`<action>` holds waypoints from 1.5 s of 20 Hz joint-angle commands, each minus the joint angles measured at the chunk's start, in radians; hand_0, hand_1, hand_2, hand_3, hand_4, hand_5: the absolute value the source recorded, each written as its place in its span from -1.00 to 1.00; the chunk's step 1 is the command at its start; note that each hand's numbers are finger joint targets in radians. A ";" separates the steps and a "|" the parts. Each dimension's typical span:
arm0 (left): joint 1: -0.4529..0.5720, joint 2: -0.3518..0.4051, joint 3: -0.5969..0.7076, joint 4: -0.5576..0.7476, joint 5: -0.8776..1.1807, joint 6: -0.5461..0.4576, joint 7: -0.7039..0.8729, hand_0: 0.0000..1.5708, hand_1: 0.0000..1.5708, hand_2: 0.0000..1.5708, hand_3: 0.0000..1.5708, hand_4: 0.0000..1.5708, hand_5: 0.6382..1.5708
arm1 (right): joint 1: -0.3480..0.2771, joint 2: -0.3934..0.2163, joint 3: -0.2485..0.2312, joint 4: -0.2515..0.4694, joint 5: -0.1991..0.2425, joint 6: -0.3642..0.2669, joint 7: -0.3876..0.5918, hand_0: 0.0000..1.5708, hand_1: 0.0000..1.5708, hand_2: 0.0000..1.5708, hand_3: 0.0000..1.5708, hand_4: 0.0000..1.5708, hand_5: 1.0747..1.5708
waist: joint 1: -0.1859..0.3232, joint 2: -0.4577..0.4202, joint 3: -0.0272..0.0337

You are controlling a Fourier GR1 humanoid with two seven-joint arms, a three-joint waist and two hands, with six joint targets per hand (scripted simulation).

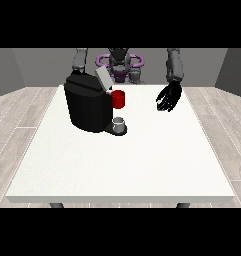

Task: Insert the coffee pod into the coffee machine and close the lid

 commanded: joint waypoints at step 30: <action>-0.226 -0.080 -0.010 0.115 -0.142 -0.290 -0.025 0.75 0.75 0.76 0.69 -0.38 1.00 | -0.028 -0.021 -0.063 0.285 0.028 -0.056 -0.029 -1.00 -1.00 -1.00 -1.00 -1.00 1.00 | 0.058 -0.175 0.0004</action>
